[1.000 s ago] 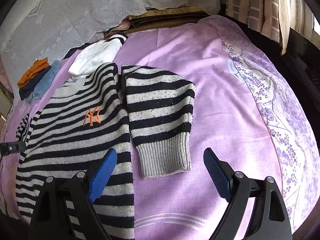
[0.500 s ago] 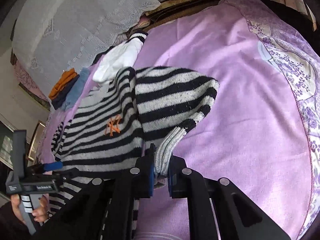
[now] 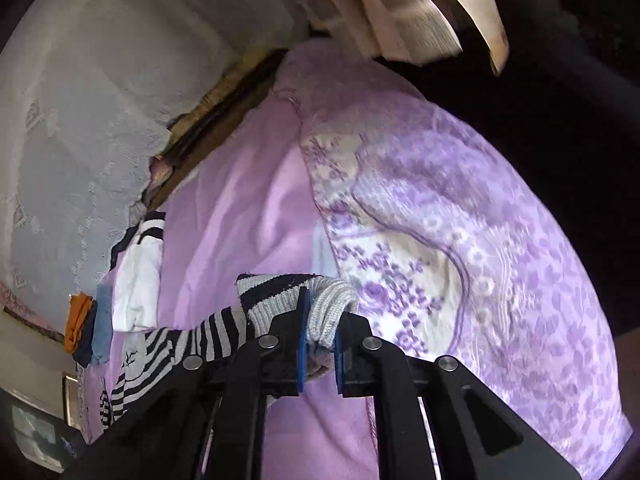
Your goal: Fold small clothes
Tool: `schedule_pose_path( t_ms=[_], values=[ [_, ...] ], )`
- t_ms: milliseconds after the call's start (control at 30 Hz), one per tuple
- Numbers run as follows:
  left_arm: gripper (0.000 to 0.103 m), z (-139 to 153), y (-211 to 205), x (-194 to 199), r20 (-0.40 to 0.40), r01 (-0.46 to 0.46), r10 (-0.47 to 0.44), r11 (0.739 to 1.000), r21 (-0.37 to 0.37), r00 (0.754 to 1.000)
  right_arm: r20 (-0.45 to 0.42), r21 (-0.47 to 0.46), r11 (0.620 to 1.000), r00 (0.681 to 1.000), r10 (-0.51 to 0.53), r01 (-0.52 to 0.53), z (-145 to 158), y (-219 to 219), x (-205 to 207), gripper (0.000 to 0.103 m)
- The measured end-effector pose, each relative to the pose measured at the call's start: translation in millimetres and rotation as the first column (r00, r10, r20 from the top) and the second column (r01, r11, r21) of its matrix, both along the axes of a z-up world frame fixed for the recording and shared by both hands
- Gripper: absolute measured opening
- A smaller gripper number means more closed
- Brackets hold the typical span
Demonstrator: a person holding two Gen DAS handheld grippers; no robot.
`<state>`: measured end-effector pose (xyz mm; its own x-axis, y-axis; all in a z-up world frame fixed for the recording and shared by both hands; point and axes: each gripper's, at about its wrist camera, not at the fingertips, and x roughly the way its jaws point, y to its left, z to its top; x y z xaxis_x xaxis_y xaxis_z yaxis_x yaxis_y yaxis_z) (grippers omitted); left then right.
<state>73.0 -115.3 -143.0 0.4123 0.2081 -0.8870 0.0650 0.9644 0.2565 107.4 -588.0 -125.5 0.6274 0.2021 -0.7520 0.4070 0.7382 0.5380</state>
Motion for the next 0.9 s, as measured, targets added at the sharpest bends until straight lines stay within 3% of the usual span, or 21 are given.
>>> schedule_pose_path(
  t_ms=[33, 100, 133, 167, 233, 300, 400, 433, 467, 500, 533, 600, 667, 800, 900],
  values=[
    [0.099, -5, -1, 4, -0.005, 0.002, -0.002, 1.000, 0.010, 1.000, -0.057, 0.039, 0.998, 0.998, -0.042, 0.044, -17, -5, -6, 0.014],
    [0.099, -12, -1, 8, -0.018, 0.003, -0.003, 1.000, 0.012, 1.000, -0.058, 0.055, 0.989, 0.989, -0.137, 0.140, -30, -13, -29, 0.019],
    [0.099, -13, 0, 9, -0.019, 0.005, -0.005, 1.000, 0.006, 1.000, -0.038, 0.037, 0.983, 0.983, -0.178, 0.180, -28, -16, -39, 0.024],
    [0.099, -13, 2, 9, -0.018, 0.008, -0.008, 1.000, 0.003, 1.000, -0.020, 0.002, 0.975, 0.974, -0.224, 0.224, -22, -20, -49, 0.039],
    [0.099, -15, 4, 11, -0.024, 0.017, -0.017, 1.000, -0.008, 1.000, 0.017, -0.091, 0.947, 0.951, -0.309, 0.309, -7, -25, -62, 0.045],
    [0.099, -16, 9, 15, -0.032, 0.019, -0.020, 0.999, -0.026, 0.999, 0.077, -0.137, 0.961, 0.970, -0.231, 0.240, 10, -15, -57, 0.044],
    [0.099, -13, 13, 18, -0.028, 0.021, -0.022, 0.999, -0.044, 0.999, 0.121, -0.156, 0.988, 0.993, -0.003, 0.022, 23, 23, -35, 0.044],
    [0.099, -10, 16, 18, -0.018, 0.017, -0.018, 0.999, -0.047, 1.000, 0.110, -0.153, 0.987, 0.991, 0.071, -0.053, 21, 38, -25, 0.046],
    [0.099, -7, 20, 19, -0.009, 0.012, -0.013, 0.999, -0.047, 1.000, 0.074, -0.149, 0.982, 0.989, 0.126, -0.114, 13, 49, -13, 0.054],
    [0.099, -3, 25, 19, 0.002, 0.003, -0.003, 0.999, -0.041, 1.000, 0.026, -0.142, 0.979, 0.988, 0.151, -0.146, 2, 54, -4, 0.061],
    [0.099, 0, 32, 19, 0.017, -0.014, 0.015, 1.000, -0.024, 1.000, -0.017, -0.150, 0.980, 0.991, 0.129, -0.130, -11, 53, 3, 0.061],
    [0.099, 6, 55, 22, 0.045, -0.064, 0.063, 0.997, 0.033, 0.997, -0.135, -0.227, 0.974, 0.991, -0.011, -0.020, -31, 42, 1, 0.058],
    [0.099, 10, 91, 28, 0.071, -0.135, 0.129, 0.988, 0.074, 0.989, -0.122, -0.258, 0.962, 0.984, -0.128, 0.093, -29, 30, -16, 0.058],
    [0.099, 13, 185, 48, 0.091, -0.298, 0.290, 0.949, 0.106, 0.953, -0.080, -0.264, 0.959, 0.988, -0.129, 0.104, -7, 29, -47, 0.071],
    [0.099, 19, 245, 74, 0.117, -0.380, 0.366, 0.915, 0.136, 0.923, -0.057, -0.312, 0.944, 0.990, -0.131, 0.107, 14, 44, -70, 0.072]
  ],
)
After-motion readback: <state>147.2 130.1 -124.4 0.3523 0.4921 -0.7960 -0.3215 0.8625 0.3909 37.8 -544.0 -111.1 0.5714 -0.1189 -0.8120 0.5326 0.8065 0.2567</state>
